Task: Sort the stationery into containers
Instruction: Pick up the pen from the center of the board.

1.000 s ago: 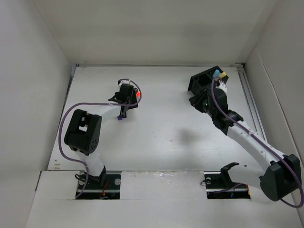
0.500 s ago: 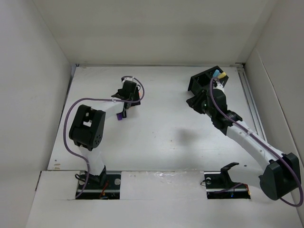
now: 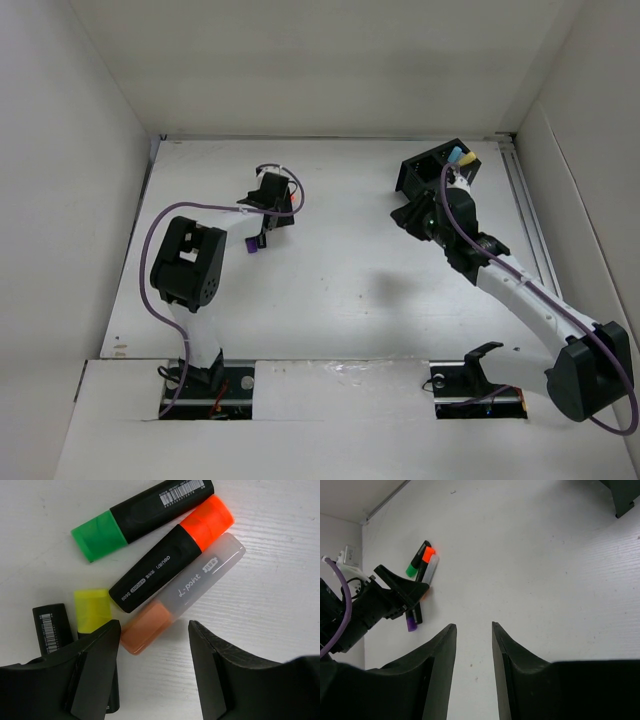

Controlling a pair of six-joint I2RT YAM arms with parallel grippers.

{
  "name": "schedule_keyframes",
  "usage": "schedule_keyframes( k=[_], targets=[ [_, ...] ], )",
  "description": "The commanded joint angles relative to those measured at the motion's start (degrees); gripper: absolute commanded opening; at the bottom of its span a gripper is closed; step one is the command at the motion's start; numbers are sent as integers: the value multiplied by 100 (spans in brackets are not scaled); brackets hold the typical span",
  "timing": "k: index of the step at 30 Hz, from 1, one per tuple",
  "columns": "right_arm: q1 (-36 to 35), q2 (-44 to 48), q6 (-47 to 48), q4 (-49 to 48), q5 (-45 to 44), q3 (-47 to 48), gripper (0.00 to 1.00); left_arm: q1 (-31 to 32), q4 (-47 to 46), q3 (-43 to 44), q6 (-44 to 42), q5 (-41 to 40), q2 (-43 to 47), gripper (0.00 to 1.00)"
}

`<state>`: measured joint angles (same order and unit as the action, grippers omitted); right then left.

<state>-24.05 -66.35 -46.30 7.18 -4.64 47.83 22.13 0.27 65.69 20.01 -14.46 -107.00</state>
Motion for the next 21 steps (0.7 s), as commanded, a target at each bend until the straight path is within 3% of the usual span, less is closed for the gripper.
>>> schedule_keyframes(
  k=[1,10,16,20,21],
  targets=[
    [15,175,69,-287,87,15,40,11,-1,-91,56,-14,30,53],
    [67,227,69,-287,87,15,42,274,236,14,56,-189,-84,50],
    [67,227,69,-287,139,15,43,274,166,-223,56,31,-31,36],
    [120,227,69,-287,139,15,51,274,113,-276,56,154,21,32],
    [120,227,69,-287,139,15,53,274,113,-276,56,154,21,25]
  ],
)
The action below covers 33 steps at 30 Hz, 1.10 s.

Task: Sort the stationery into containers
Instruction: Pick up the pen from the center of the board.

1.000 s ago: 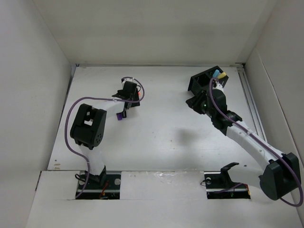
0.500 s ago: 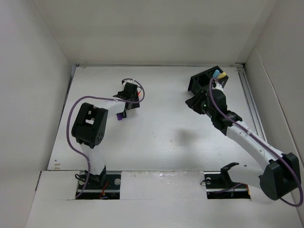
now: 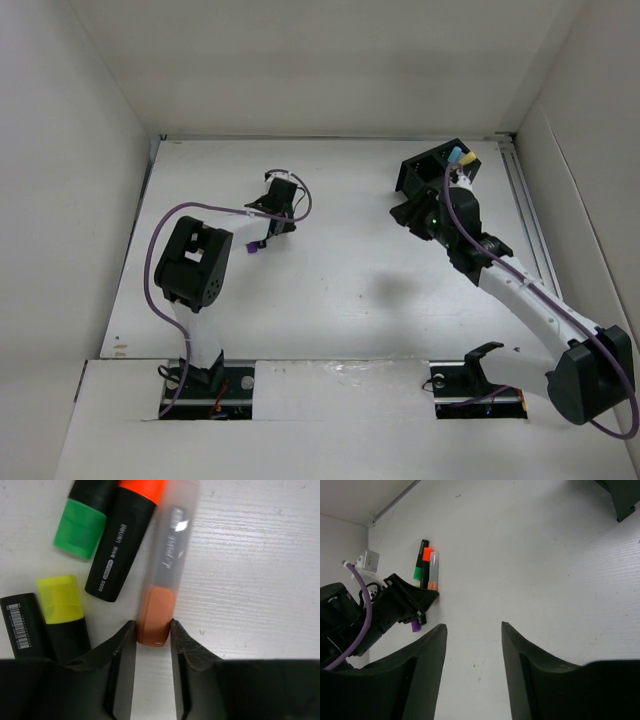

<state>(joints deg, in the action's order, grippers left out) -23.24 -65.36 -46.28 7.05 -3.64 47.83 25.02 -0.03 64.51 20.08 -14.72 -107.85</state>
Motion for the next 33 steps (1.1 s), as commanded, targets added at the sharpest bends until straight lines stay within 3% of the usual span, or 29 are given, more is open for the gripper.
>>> schedule_keyframes(
  k=[1,4,7,19,25,33],
  targets=[
    [39,129,67,-274,39,15,56,-14,144,-158,49,180,107,20],
    [39,77,67,-274,39,15,60,-14,92,-158,49,329,107,7],
    [92,76,67,-274,39,-37,63,38,-215,-377,49,960,395,5],
    [145,-547,128,-450,609,68,76,908,-1006,-685,-188,2718,1231,5],
    [259,-820,181,-573,785,68,88,909,-1726,-1186,-13,3765,1521,3],
    [382,-1391,295,-801,1759,243,90,961,-2132,-1503,93,4820,1741,3]
  ],
)
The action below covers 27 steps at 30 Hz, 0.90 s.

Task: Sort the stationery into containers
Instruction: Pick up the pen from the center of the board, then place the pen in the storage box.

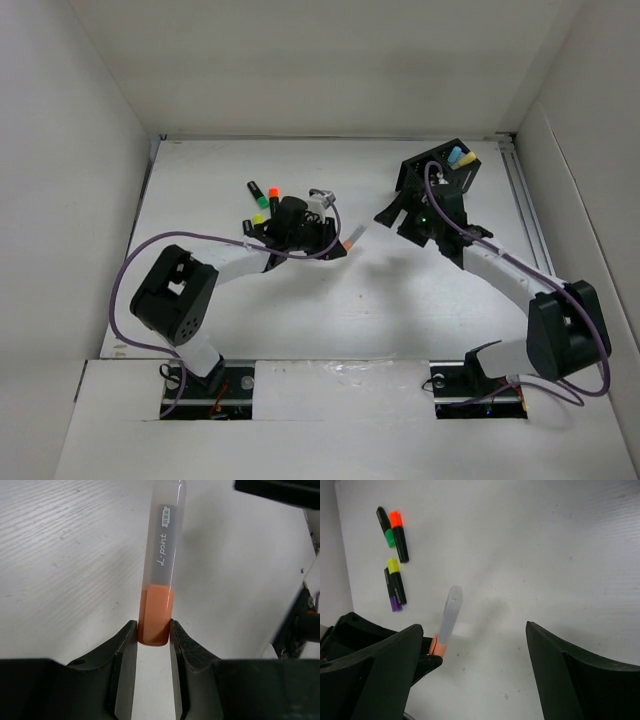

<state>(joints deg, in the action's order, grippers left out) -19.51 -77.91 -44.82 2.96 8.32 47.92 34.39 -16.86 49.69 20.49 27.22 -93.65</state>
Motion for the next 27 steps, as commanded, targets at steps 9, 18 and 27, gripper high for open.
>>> schedule_keyframes(
  k=[9,18,27],
  targets=[
    [-115,-611,201,-507,882,367,77,296,-511,128,-1,854,303,3],
    [-62,-778,201,-577,1049,367,28,296,-774,128,-54,1039,119,6],
    [43,-603,9,-577,812,367,4,296,-1256,-117,165,724,302,50]
  ],
)
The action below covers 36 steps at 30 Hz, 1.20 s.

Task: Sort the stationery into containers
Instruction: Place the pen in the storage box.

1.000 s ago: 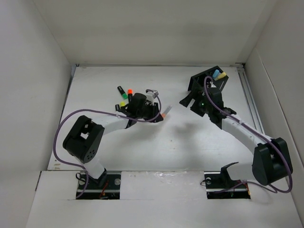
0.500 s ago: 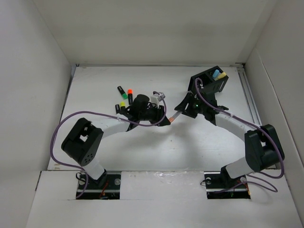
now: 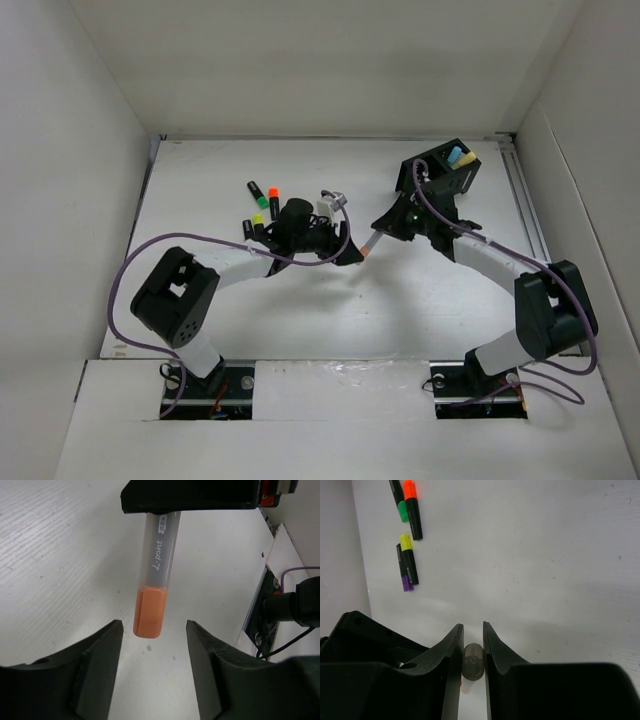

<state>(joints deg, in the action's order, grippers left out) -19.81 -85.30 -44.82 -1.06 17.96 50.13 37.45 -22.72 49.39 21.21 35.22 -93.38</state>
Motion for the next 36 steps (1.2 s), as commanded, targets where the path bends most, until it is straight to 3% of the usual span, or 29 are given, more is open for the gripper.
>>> schedule_keyframes(
  k=[1,6,11,15,20,27,36],
  targets=[
    [74,206,-44,-175,-256,146,3,-10,-672,-148,94,-190,355,53],
    [390,321,-168,43,-766,549,3,-10,-725,-393,94,-612,917,63],
    [838,321,-220,483,-1881,1410,3,-10,-787,-746,41,-1148,1655,66],
    [1234,-30,-220,984,-3731,2385,3,-10,-787,-869,207,-1000,1841,67],
    [1507,-1003,-80,1695,-5318,4000,3,-10,-839,-940,436,-947,1841,67],
    [1568,-2341,483,2478,-6128,5708,3,-10,-787,-940,559,-894,1841,67],
    [1568,-2835,658,2541,-6375,5850,3,-10,-787,-940,612,-894,1736,67]
  ],
)
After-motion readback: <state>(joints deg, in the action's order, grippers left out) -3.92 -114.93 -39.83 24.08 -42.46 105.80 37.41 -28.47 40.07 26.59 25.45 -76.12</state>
